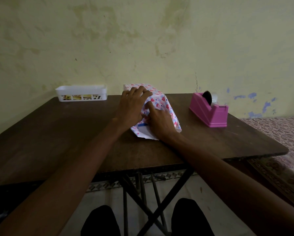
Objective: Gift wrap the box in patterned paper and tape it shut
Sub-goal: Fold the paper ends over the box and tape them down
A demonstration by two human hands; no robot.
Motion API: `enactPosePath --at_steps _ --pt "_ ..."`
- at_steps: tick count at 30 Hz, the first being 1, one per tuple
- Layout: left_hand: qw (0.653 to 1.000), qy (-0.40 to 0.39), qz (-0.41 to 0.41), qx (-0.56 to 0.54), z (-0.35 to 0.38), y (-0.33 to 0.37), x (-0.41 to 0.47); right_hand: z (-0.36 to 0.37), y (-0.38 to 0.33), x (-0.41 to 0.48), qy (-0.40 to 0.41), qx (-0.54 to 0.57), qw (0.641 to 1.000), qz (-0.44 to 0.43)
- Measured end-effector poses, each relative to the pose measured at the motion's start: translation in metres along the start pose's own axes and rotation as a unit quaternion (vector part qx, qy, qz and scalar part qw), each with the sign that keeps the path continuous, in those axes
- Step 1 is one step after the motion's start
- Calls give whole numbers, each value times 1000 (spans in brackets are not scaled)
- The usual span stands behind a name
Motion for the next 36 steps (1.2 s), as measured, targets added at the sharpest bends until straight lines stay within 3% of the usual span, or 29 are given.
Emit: enactPosePath --at_steps 12,17,28,36 --pt "1000 -12 0 0 1 -1 0 -13 2 -5 20 -60 998 8" --pt "1000 -12 -2 -2 1 -1 1 -15 -5 0 72 -91 993 -20" --pt "1000 -11 -3 8 2 -2 2 -19 4 6 53 -130 990 1" --pt "1000 -19 -7 9 3 -2 2 -19 -3 10 47 -155 986 -28"
Point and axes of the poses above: each hand's wrist, its own x-axis towards the middle knuckle, its own z-axis out of the palm, y = z × x, the point moved 5 cm from there along x, towards the middle knuckle, and after that the axes turned 3 degrees about x, right-handed, at the moved point
